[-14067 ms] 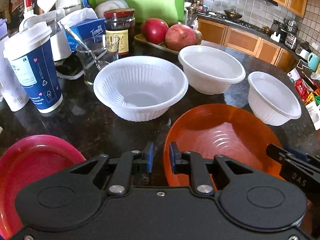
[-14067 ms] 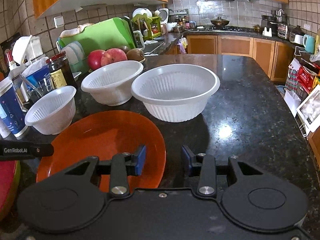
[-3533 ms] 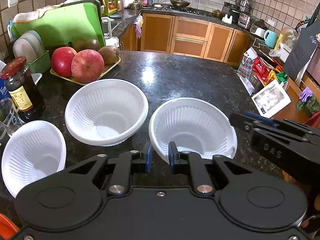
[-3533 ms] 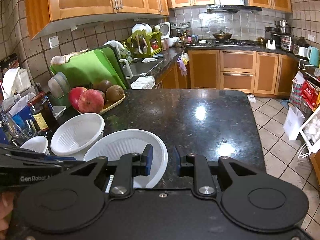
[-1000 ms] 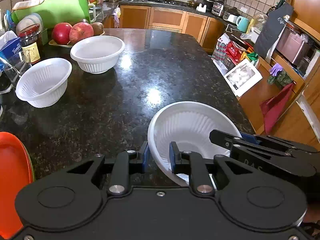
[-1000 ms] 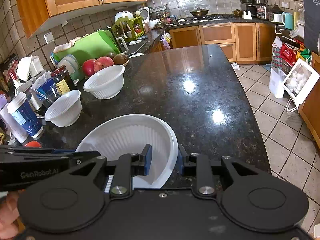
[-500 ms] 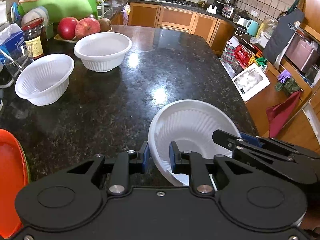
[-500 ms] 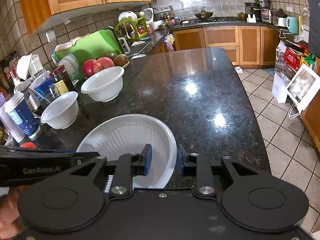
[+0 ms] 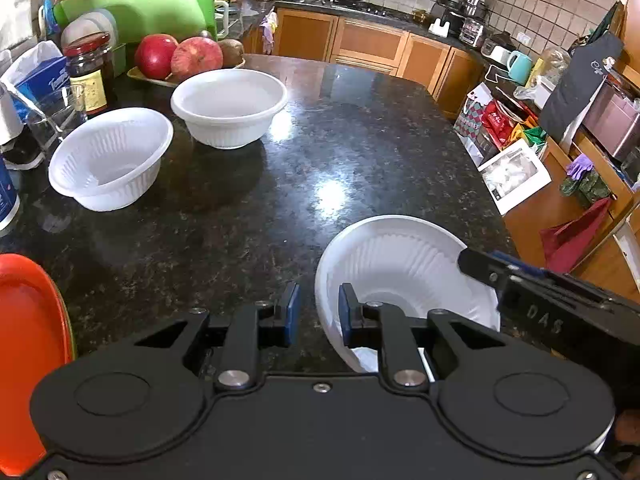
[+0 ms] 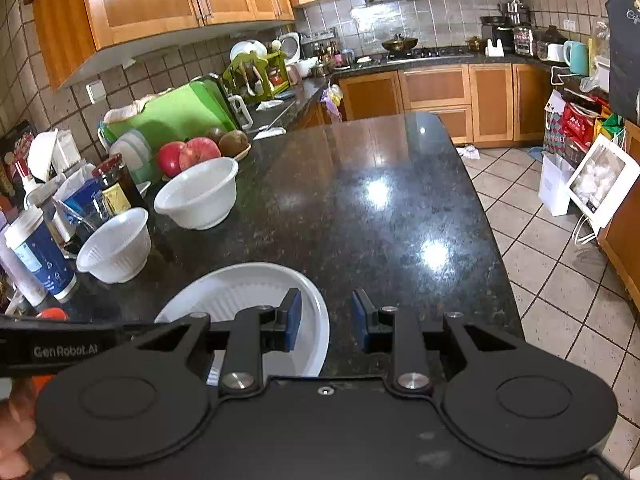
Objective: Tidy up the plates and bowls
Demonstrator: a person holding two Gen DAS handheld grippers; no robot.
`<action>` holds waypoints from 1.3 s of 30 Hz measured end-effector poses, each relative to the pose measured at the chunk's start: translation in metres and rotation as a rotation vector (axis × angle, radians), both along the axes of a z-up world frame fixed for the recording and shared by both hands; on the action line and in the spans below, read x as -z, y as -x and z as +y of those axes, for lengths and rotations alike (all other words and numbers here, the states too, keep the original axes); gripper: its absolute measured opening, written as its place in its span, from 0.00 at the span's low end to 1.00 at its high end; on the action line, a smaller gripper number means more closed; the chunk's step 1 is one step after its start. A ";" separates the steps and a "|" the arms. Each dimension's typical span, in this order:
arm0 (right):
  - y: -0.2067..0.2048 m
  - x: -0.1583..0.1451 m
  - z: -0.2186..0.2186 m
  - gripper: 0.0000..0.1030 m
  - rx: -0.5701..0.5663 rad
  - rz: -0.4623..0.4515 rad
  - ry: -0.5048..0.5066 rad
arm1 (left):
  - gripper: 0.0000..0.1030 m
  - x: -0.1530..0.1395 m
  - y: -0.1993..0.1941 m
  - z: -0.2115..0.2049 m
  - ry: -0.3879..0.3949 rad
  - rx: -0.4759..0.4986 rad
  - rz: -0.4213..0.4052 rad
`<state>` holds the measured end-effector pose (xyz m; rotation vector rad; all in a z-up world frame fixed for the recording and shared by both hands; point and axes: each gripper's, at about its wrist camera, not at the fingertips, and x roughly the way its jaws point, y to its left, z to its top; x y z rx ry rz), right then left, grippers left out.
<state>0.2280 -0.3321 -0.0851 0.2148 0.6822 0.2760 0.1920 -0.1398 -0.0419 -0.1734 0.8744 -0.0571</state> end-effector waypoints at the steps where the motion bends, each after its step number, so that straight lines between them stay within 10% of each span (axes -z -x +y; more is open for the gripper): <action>1: 0.000 -0.001 0.000 0.29 0.002 -0.004 -0.001 | 0.25 -0.001 0.001 0.001 0.001 -0.005 0.000; 39: 0.063 -0.041 0.009 0.31 -0.123 -0.147 -0.048 | 0.25 -0.019 0.049 0.030 -0.066 -0.200 -0.084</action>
